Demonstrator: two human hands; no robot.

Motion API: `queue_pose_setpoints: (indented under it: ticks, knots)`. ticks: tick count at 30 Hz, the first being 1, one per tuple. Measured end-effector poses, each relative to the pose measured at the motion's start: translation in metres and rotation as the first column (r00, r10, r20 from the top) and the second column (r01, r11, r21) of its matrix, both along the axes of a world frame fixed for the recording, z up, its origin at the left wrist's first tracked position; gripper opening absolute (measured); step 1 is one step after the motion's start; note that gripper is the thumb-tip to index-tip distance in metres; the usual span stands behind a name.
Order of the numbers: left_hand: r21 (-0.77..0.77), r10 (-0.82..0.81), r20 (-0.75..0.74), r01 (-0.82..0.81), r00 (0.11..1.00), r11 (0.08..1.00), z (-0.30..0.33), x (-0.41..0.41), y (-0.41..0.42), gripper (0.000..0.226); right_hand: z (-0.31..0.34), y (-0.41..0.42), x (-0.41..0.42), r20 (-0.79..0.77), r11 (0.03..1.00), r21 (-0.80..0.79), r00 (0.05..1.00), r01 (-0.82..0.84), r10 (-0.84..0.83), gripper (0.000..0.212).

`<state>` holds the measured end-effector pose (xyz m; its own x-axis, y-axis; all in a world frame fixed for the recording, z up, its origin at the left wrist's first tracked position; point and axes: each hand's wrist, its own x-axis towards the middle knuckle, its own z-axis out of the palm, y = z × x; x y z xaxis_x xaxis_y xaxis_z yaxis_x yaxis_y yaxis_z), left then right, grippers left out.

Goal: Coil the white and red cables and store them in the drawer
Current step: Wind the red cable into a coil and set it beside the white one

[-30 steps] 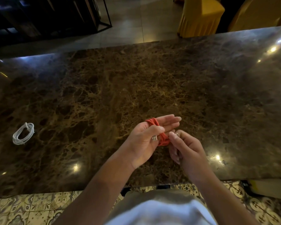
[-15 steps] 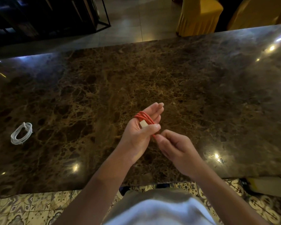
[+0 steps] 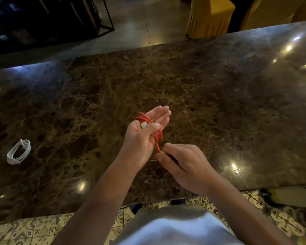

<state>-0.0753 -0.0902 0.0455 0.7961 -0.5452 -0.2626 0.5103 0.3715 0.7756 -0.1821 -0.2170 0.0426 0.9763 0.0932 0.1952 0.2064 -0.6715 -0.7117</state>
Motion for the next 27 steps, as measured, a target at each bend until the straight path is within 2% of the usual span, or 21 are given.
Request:
queue_pose_setpoints:
  ticks: [1, 3, 5, 7, 10, 13, 17, 20, 23, 25, 27]
  knots:
    - [0.043, -0.024, 0.082, 0.021, 0.996, 0.999, -0.001, -0.002, -0.002, 0.048, 0.003, -0.005, 0.002, 0.009, 0.999, 0.036, 1.0, -0.001, 0.001, 0.027]
    - [0.105, -0.135, 0.171, 0.118, 0.976, 0.987, -0.003, -0.005, -0.003, 0.05, 0.003, -0.019, 0.009, -0.01, 0.977, 0.215, 1.0, 0.003, -0.001, 0.023]
    - [0.12, -0.239, 0.15, 0.222, 0.959, 0.968, -0.002, -0.008, 0.003, 0.049, 0.001, -0.032, 0.016, -0.069, 0.905, 0.425, 0.998, 0.03, -0.001, 0.023]
    - [0.112, -0.299, 0.138, 0.285, 0.944, 0.952, 0.0, -0.011, 0.009, 0.049, -0.004, -0.035, 0.019, -0.163, 0.806, 0.585, 0.986, 0.085, 0.014, 0.034]
    - [0.121, -0.312, 0.16, 0.296, 0.936, 0.948, 0.004, -0.019, 0.011, 0.066, -0.013, -0.025, 0.024, -0.261, 0.674, 0.709, 0.965, 0.205, -0.019, 0.036]
    - [0.095, -0.27, 0.126, 0.259, 0.955, 0.961, 0.004, -0.025, 0.009, 0.092, -0.015, -0.017, 0.028, -0.284, 0.701, 0.632, 0.94, 0.33, -0.187, 0.027]
    - [0.074, -0.203, 0.049, 0.199, 0.978, 0.977, 0.006, -0.025, 0.007, 0.102, -0.005, -0.006, 0.029, -0.119, 0.846, 0.375, 0.925, 0.378, -0.361, 0.012]
    - [0.071, -0.156, -0.003, 0.155, 0.988, 0.985, 0.007, -0.02, 0.006, 0.091, 0.003, -0.007, 0.029, 0.033, 0.947, 0.189, 0.962, 0.261, -0.272, 0.019]
    - [0.118, -0.135, -0.051, 0.14, 0.99, 0.983, 0.008, -0.015, 0.005, 0.082, 0.005, -0.007, 0.026, -0.003, 0.982, 0.12, 0.99, 0.143, -0.144, 0.03]
    - [0.191, -0.131, -0.042, 0.136, 0.991, 0.972, 0.007, -0.016, 0.001, 0.082, 0.004, -0.005, 0.025, 0.028, 0.983, 0.011, 0.983, 0.181, -0.181, 0.033]
    - [0.224, -0.148, -0.037, 0.152, 0.988, 0.963, 0.007, -0.019, -0.001, 0.079, 0.001, -0.006, 0.027, 0.121, 0.976, -0.05, 0.971, 0.212, -0.205, 0.026]
